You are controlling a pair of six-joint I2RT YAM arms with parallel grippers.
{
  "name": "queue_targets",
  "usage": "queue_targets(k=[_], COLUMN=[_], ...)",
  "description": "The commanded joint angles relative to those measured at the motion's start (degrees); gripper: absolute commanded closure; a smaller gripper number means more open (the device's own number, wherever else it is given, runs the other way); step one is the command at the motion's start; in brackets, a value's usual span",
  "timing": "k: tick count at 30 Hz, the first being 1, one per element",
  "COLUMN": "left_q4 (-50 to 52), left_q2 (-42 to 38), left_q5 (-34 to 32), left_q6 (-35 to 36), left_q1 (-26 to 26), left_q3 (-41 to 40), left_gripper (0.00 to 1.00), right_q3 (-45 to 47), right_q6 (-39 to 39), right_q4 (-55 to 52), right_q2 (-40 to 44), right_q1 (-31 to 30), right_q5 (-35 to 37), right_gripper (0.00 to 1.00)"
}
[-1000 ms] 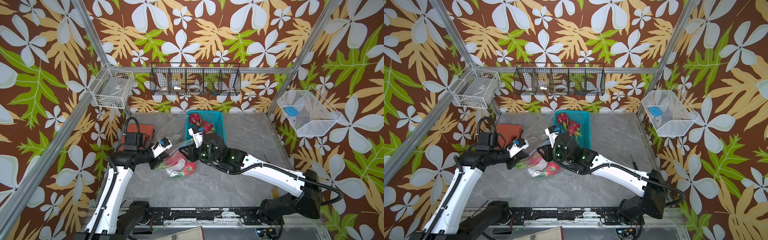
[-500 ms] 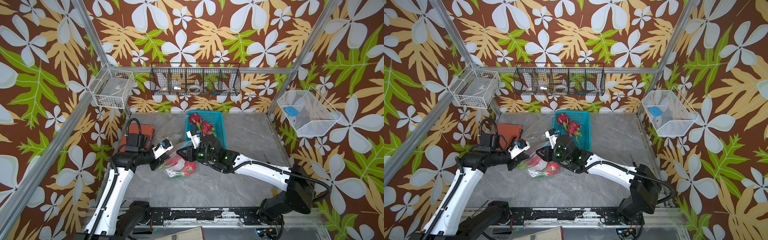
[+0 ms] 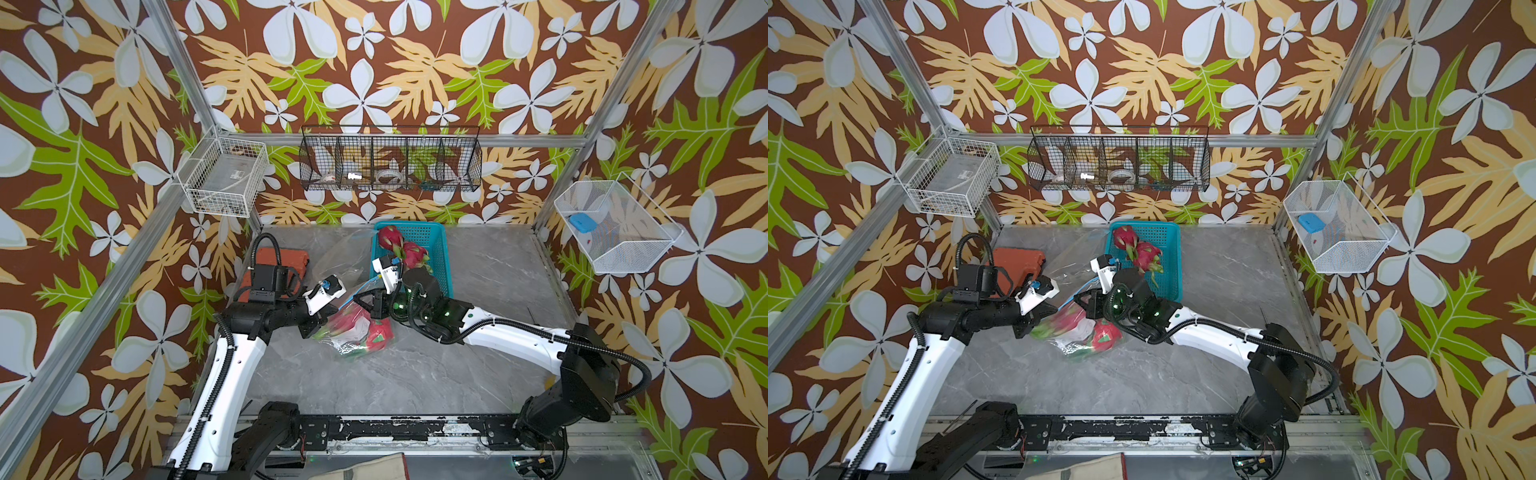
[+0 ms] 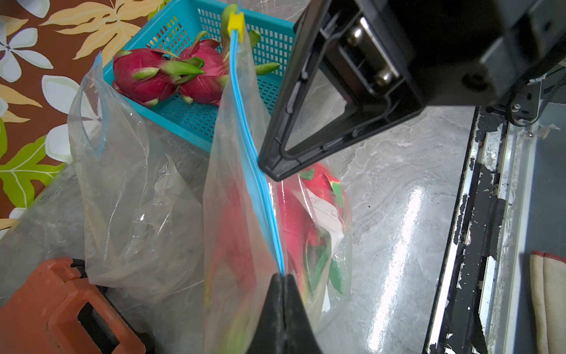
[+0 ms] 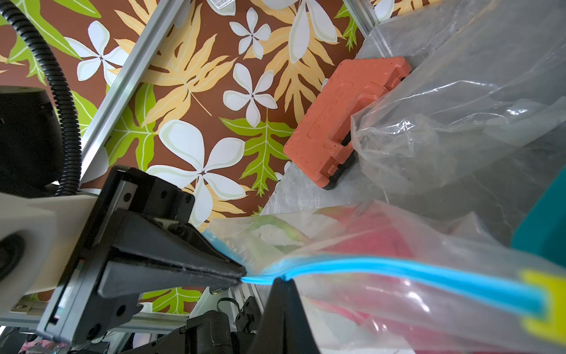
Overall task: Open the zip-top bag and take out the dragon fruit
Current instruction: Open the zipper of the food storage bag at the center of the board.
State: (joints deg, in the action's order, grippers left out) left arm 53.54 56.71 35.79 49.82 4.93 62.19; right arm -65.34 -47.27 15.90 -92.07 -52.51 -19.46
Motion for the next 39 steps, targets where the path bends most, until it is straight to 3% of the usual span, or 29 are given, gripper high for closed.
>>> queue_targets(k=[1,14,15,18,21,28,39], left_q4=[0.4,2.4,2.4,2.4,2.4,2.3,2.6], left_q2=[-0.5,-1.6,-1.6,-1.7,-1.8,-1.7,-2.0], left_q5=[0.9,1.0,0.9,0.9,0.9,0.9,0.9], left_q6=[0.0,0.6,0.6,0.7,0.9,0.4,0.4], left_q1=[0.1,0.1,0.1,0.1,0.1,0.1,0.1], left_q3=[0.2,0.7,0.7,0.5,0.5,0.6,0.4], left_gripper=[1.0,1.0,1.0,1.0,1.0,1.0,1.0], right_q3=[-0.2,-0.2,-0.3,3.3,6.2,5.4,3.9], right_q6=[0.0,0.6,0.8,2.9,3.2,2.6,1.0], right_q4=[0.6,0.4,1.2,7.7,10.7,10.9,8.7], right_q2=[-0.1,-1.2,-1.3,1.4,3.9,2.8,1.2], right_q1=[0.0,0.1,0.1,-0.5,-0.7,-0.8,-0.7], right_q5=[1.6,4.4,3.5,2.0,2.0,2.3,6.5], right_gripper=[0.96,1.0,0.97,0.65,0.57,0.58,0.79])
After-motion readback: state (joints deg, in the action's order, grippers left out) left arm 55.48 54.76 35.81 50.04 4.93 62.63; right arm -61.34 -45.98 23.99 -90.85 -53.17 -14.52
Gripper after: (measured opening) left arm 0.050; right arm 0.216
